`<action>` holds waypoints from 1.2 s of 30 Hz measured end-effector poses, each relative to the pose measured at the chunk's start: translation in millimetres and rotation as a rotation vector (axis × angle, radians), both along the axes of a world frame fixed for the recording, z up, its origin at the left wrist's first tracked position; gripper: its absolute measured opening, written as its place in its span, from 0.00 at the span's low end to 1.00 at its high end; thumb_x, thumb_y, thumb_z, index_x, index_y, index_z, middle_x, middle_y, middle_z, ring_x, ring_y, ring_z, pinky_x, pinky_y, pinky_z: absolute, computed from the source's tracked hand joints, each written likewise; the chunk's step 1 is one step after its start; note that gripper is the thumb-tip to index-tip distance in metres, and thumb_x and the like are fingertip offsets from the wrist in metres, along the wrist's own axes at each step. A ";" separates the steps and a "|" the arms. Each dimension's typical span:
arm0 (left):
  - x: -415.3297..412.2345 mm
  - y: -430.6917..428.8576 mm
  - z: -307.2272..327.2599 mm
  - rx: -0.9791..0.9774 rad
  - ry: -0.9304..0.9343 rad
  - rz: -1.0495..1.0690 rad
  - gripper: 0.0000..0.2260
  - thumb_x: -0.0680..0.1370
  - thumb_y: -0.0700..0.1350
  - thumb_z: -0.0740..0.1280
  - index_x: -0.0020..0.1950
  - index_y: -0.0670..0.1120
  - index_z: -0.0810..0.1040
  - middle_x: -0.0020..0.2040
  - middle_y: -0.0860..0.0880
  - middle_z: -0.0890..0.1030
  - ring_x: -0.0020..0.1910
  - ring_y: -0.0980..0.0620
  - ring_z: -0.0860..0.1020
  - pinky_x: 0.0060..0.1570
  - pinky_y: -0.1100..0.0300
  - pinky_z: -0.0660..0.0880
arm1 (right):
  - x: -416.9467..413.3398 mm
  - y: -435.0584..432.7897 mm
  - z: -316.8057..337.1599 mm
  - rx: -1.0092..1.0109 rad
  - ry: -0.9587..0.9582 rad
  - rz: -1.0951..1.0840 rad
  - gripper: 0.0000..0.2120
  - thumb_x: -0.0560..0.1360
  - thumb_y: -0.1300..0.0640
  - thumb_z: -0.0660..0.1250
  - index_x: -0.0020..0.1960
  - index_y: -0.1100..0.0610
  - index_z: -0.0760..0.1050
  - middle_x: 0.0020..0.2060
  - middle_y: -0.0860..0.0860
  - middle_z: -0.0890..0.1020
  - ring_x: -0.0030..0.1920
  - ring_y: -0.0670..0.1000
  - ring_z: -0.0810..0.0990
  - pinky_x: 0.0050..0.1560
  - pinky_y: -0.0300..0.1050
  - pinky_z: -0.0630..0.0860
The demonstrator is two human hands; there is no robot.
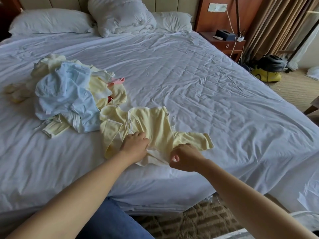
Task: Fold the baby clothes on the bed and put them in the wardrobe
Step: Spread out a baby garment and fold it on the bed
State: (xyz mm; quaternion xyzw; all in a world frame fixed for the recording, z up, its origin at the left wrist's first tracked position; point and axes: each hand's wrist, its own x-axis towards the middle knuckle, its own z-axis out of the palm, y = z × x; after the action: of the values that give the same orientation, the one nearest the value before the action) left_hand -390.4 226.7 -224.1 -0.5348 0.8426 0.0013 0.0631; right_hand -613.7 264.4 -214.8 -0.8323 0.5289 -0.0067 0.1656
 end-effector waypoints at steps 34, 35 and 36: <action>-57.2 19.7 -13.9 0.155 0.265 -0.301 0.15 0.73 0.56 0.64 0.30 0.53 0.64 0.41 0.57 0.67 0.44 0.56 0.66 0.48 0.60 0.63 | -80.9 -21.9 -13.4 -0.077 0.243 -0.158 0.11 0.72 0.61 0.64 0.53 0.51 0.74 0.53 0.48 0.76 0.58 0.53 0.73 0.50 0.44 0.69; -59.7 19.0 -12.4 0.165 0.273 -0.285 0.15 0.73 0.57 0.65 0.32 0.54 0.66 0.41 0.57 0.68 0.44 0.56 0.67 0.47 0.60 0.62 | -84.2 -21.8 -14.7 -0.112 0.224 -0.176 0.13 0.71 0.60 0.66 0.54 0.51 0.73 0.53 0.48 0.76 0.59 0.53 0.73 0.52 0.45 0.69; -63.2 18.3 -10.8 0.167 0.290 -0.279 0.13 0.72 0.59 0.67 0.34 0.54 0.68 0.41 0.57 0.69 0.44 0.56 0.68 0.45 0.60 0.62 | -87.0 -21.9 -15.9 -0.158 0.219 -0.200 0.15 0.70 0.59 0.67 0.55 0.51 0.73 0.54 0.48 0.75 0.59 0.53 0.72 0.54 0.45 0.69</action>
State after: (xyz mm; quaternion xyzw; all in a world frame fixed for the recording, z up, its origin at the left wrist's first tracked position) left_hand -453.6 245.0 -234.9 -0.4001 0.9057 0.1392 -0.0153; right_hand -700.7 242.5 -230.7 -0.7816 0.6220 0.0260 0.0397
